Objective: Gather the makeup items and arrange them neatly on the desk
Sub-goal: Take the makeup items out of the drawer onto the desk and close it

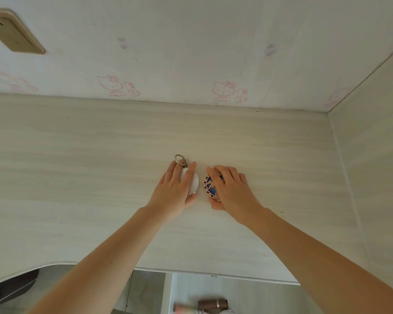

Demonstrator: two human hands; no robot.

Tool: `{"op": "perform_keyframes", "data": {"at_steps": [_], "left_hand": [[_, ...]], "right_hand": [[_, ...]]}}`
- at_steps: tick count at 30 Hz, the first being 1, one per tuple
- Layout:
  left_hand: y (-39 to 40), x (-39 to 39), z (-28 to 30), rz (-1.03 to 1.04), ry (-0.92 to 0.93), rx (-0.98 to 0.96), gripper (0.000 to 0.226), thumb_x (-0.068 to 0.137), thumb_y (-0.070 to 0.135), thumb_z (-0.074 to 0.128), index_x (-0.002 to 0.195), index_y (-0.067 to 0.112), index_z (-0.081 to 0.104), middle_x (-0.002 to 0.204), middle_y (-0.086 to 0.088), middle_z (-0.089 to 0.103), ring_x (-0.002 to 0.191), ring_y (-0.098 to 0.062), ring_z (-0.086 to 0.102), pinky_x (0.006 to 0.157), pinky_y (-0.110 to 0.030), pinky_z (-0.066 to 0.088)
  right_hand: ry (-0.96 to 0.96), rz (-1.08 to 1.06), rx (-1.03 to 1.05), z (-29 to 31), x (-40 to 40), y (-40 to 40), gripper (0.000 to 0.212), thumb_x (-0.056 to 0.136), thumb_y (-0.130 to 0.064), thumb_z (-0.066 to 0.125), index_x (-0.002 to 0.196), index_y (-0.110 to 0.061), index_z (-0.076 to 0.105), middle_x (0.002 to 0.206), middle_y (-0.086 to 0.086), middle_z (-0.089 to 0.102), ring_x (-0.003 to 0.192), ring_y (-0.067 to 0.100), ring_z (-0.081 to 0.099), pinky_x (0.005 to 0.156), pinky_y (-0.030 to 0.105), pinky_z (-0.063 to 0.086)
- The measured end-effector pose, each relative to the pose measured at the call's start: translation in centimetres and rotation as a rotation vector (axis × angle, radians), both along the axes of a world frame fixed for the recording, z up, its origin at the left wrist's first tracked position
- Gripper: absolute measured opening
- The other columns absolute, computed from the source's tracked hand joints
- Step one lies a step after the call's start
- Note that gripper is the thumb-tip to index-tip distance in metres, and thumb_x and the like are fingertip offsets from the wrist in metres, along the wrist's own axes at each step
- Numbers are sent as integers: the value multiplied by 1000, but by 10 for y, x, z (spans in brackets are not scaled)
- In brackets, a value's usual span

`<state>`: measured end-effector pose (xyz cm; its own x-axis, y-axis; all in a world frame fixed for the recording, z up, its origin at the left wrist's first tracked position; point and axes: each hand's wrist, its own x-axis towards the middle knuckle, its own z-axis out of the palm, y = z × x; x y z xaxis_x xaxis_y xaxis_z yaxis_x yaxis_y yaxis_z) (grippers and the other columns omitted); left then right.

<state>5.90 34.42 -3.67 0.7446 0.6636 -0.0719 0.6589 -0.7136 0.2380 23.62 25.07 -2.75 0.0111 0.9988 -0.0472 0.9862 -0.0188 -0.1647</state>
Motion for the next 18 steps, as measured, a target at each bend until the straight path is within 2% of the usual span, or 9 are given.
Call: {"op": "perform_keyframes", "data": {"at_steps": [3, 5, 8, 11, 15, 18], "left_hand": [[-1, -2, -2, 6, 2, 46, 77, 84, 51, 52, 149, 18, 28, 142, -25, 41, 134, -45, 37, 106, -50, 37], [-4, -4, -6, 41, -1, 5, 76, 87, 48, 59, 150, 28, 23, 150, -26, 29, 139, -45, 26, 111, -50, 29], [-17, -4, -12, 82, -41, -1, 68, 92, 37, 56, 149, 35, 19, 155, -27, 15, 143, -45, 16, 112, -52, 28], [-34, -4, -14, 154, -62, 43, 59, 94, 31, 50, 148, 34, 24, 155, -25, 18, 144, -42, 16, 107, -54, 31], [-47, -5, -18, 159, -133, 63, 56, 95, 25, 50, 147, 21, 29, 152, -27, 23, 143, -43, 18, 108, -51, 36], [-46, -1, -18, 158, -149, 46, 53, 96, 28, 42, 147, 19, 28, 153, -28, 22, 144, -43, 15, 110, -50, 35]], "right_hand": [[4, -2, -9, -1, -4, -3, 83, 66, -39, 74, 137, -8, 45, 132, 14, 51, 114, 33, 53, 83, 41, 51], [-2, -60, -7, -1, -10, -8, 81, 70, -39, 71, 139, -5, 43, 139, 18, 47, 122, 35, 51, 90, 42, 50], [-20, -155, 40, -3, -26, -25, 63, 89, -35, 49, 142, -2, 39, 147, 21, 38, 133, 38, 41, 101, 43, 43], [-62, -123, 64, -11, -38, -49, 58, 96, -32, 32, 146, -3, 31, 153, 21, 27, 142, 37, 26, 109, 45, 36], [-78, -127, 44, -17, -39, -59, 58, 97, -32, 29, 149, -7, 26, 157, 19, 17, 146, 34, 15, 112, 45, 33], [-77, -126, 35, -19, -38, -54, 58, 97, -32, 27, 149, -7, 24, 157, 19, 15, 146, 34, 13, 113, 45, 31]]}}
